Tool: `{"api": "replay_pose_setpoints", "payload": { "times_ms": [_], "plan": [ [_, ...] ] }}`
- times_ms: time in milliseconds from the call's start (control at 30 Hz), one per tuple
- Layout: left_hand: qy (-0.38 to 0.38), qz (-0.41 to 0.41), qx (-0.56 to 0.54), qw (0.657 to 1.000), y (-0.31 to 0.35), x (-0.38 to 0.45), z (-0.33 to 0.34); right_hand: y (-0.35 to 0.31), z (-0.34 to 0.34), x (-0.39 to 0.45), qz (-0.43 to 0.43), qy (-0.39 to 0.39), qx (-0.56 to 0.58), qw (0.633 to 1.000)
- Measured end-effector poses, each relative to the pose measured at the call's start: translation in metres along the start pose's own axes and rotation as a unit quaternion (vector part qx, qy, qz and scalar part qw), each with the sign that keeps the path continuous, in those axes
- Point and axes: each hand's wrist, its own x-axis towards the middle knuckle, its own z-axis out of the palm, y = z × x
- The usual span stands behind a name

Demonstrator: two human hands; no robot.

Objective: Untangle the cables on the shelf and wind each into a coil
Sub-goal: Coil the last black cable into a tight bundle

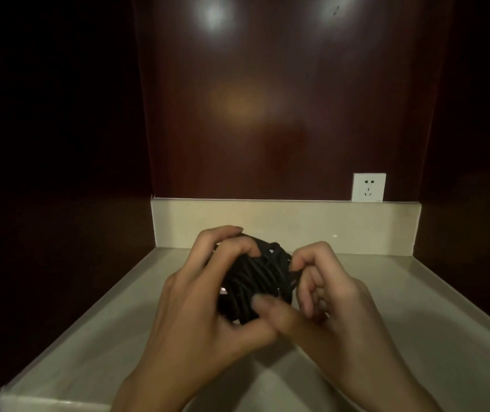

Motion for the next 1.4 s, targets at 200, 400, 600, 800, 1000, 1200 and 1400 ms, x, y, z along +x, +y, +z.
{"api": "replay_pose_setpoints", "payload": {
  "times_ms": [200, 400, 600, 800, 1000, 1200, 1400],
  "plan": [
    [0.036, 0.001, 0.025, 0.999, 0.006, 0.001, 0.002, 0.003, 0.005, 0.005, 0.002, 0.044, 0.056, 0.997],
    [-0.035, -0.016, 0.04, 0.998, 0.004, -0.003, -0.003, 0.001, 0.005, 0.006, -0.033, 0.048, 0.055, 0.997],
    [-0.104, -0.01, 0.064, 0.992, -0.005, -0.003, -0.006, 0.003, -0.002, 0.004, -0.137, -0.031, -0.052, 0.989],
    [-0.087, -0.01, 0.059, 0.994, -0.01, -0.002, -0.002, 0.013, 0.007, -0.001, -0.081, -0.034, 0.004, 0.996],
    [-0.026, -0.029, 0.072, 0.997, -0.007, -0.002, 0.009, 0.015, 0.021, -0.002, -0.029, 0.072, -0.029, 0.997],
    [0.012, -0.066, 0.148, 0.987, -0.017, -0.004, 0.016, 0.025, 0.026, 0.001, -0.032, 0.072, -0.099, 0.992],
    [0.028, -0.078, 0.201, 0.976, -0.024, -0.006, 0.025, 0.029, 0.025, 0.008, 0.112, 0.007, -0.06, 0.992]
  ]
}}
